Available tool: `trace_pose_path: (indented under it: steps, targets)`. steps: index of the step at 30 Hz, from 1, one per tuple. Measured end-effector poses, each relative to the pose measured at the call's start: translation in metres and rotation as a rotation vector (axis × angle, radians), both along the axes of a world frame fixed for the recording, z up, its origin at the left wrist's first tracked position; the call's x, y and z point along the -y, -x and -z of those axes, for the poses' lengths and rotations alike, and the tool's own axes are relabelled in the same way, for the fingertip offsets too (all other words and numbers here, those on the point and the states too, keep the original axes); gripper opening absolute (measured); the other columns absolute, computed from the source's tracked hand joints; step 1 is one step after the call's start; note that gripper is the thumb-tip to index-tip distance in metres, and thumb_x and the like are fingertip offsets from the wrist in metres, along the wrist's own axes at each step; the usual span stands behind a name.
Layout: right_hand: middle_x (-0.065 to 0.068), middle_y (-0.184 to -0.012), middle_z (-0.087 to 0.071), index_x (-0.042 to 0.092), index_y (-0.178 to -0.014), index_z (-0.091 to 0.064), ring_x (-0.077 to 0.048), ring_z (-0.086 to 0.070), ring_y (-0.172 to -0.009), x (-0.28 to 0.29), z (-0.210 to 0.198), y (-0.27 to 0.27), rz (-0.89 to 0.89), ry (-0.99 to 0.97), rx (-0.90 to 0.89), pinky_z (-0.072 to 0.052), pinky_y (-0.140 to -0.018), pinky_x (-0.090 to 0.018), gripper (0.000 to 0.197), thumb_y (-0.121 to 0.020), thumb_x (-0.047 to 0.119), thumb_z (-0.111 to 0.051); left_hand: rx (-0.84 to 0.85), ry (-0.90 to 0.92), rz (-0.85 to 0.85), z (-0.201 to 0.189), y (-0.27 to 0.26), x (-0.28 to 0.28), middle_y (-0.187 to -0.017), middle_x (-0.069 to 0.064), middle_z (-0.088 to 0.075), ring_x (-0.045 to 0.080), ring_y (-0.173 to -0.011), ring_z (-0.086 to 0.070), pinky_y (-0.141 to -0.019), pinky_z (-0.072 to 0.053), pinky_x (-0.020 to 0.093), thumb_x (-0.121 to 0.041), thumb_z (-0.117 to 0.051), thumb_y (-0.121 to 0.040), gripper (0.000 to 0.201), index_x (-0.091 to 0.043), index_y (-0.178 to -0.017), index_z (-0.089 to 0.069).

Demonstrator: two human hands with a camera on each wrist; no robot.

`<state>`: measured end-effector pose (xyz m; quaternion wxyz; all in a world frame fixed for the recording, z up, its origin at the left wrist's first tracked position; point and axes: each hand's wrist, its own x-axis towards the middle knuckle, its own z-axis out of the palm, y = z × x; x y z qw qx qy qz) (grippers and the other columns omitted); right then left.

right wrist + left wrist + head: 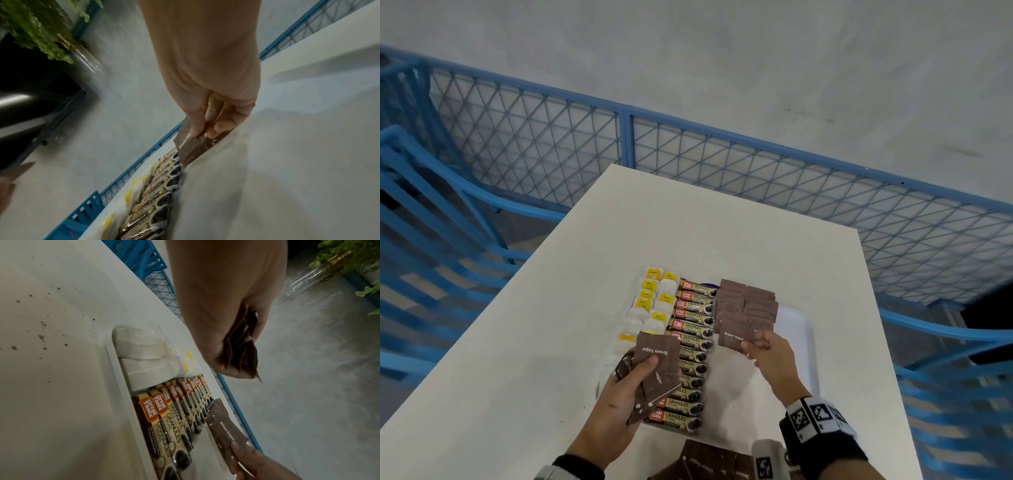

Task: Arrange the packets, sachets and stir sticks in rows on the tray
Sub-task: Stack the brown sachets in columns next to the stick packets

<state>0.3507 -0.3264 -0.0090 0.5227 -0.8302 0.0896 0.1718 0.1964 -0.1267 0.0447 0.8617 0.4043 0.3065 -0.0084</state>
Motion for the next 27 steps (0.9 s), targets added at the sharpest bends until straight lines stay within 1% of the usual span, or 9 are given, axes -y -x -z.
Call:
trace_pose_path:
  steps: [6, 9, 10, 12, 14, 18, 21, 23, 27]
  targets:
    - [-0.008, -0.083, -0.064, 0.019, -0.071, -0.057, -0.022, -0.06, -0.077, -0.009, 0.014, -0.013, 0.021, 0.061, 0.005, -0.048, -0.073, -0.032, 0.02, -0.077, 0.01, -0.074, 0.0, -0.009, 0.006, 0.001, 0.0, -0.001, -0.104, 0.02, -0.071, 0.034, -0.096, -0.066, -0.073, -0.05, 0.036, -0.013, -0.055, -0.088, 0.029, -0.015, -0.116, -0.063]
    - [-0.006, -0.075, -0.063, 0.016, -0.069, -0.055, -0.021, -0.058, -0.074, -0.013, 0.015, -0.015, 0.027, 0.078, 0.011, -0.05, -0.074, -0.034, 0.023, -0.075, 0.007, -0.075, -0.006, -0.02, 0.015, 0.002, -0.001, -0.001, -0.103, 0.02, -0.071, 0.03, -0.09, -0.069, -0.069, -0.052, 0.033, -0.014, -0.055, -0.088, 0.028, -0.016, -0.115, -0.063]
    - [-0.005, -0.072, -0.062, 0.015, -0.069, -0.055, -0.021, -0.058, -0.072, -0.014, 0.015, -0.015, 0.033, 0.078, 0.013, -0.049, -0.072, -0.033, 0.023, -0.074, 0.006, -0.075, -0.006, -0.022, 0.016, 0.002, -0.001, -0.001, -0.103, 0.02, -0.071, 0.029, -0.088, -0.07, -0.067, -0.053, 0.032, -0.014, -0.055, -0.088, 0.027, -0.016, -0.114, -0.064]
    - [-0.001, -0.068, -0.059, 0.012, -0.071, -0.056, -0.017, -0.057, -0.069, -0.015, 0.016, -0.015, 0.047, 0.075, 0.029, -0.046, -0.065, -0.023, 0.021, -0.073, 0.006, -0.076, -0.002, -0.02, 0.023, 0.002, -0.001, -0.001, -0.103, 0.02, -0.071, 0.027, -0.083, -0.071, -0.06, -0.056, 0.029, -0.012, -0.055, -0.089, 0.027, -0.015, -0.114, -0.063]
    - [0.002, -0.068, -0.056, 0.011, -0.075, -0.055, -0.012, -0.054, -0.067, -0.016, 0.014, -0.014, 0.05, 0.083, 0.058, -0.041, -0.06, -0.016, 0.021, -0.073, 0.007, -0.076, 0.0, -0.013, 0.03, 0.002, -0.001, -0.001, -0.104, 0.019, -0.071, 0.025, -0.083, -0.072, -0.059, -0.057, 0.027, -0.012, -0.055, -0.088, 0.029, -0.014, -0.116, -0.063]
    - [0.002, -0.075, -0.053, 0.01, -0.085, -0.05, -0.011, -0.049, -0.069, -0.018, 0.01, -0.011, 0.025, 0.142, 0.103, -0.037, -0.057, -0.015, 0.026, -0.076, 0.011, -0.074, 0.006, -0.009, 0.045, 0.002, -0.001, 0.0, -0.108, 0.019, -0.07, 0.029, -0.093, -0.07, -0.064, -0.057, 0.029, -0.014, -0.056, -0.086, 0.034, -0.015, -0.12, -0.061]
    - [0.003, -0.072, -0.051, 0.01, -0.086, -0.05, -0.01, -0.047, -0.067, -0.024, -0.001, -0.003, -0.011, 0.136, 0.161, -0.035, -0.056, -0.014, 0.022, -0.08, 0.014, -0.071, 0.016, -0.006, 0.056, -0.001, -0.001, 0.0, -0.105, 0.016, -0.071, 0.027, -0.087, -0.071, -0.064, -0.056, 0.03, -0.013, -0.056, -0.087, 0.031, -0.016, -0.117, -0.061]
    - [0.006, -0.068, -0.05, 0.015, -0.078, -0.05, -0.005, -0.046, -0.063, -0.031, -0.016, 0.008, -0.087, 0.124, 0.205, -0.037, -0.055, -0.012, 0.018, -0.085, 0.02, -0.066, 0.016, -0.007, 0.055, -0.002, 0.0, 0.001, -0.102, 0.014, -0.072, 0.025, -0.083, -0.072, -0.064, -0.056, 0.03, -0.012, -0.056, -0.086, 0.03, -0.016, -0.115, -0.062]
    - [0.008, -0.068, -0.053, 0.019, -0.076, -0.054, -0.003, -0.047, -0.06, -0.048, -0.047, 0.036, -0.329, -0.017, 0.149, -0.038, -0.055, -0.007, 0.021, -0.091, 0.034, -0.054, 0.027, 0.0, 0.072, -0.004, 0.0, 0.003, -0.107, 0.018, -0.07, 0.03, -0.091, -0.07, -0.081, -0.051, 0.039, -0.016, -0.061, -0.077, 0.043, -0.014, -0.119, -0.061]
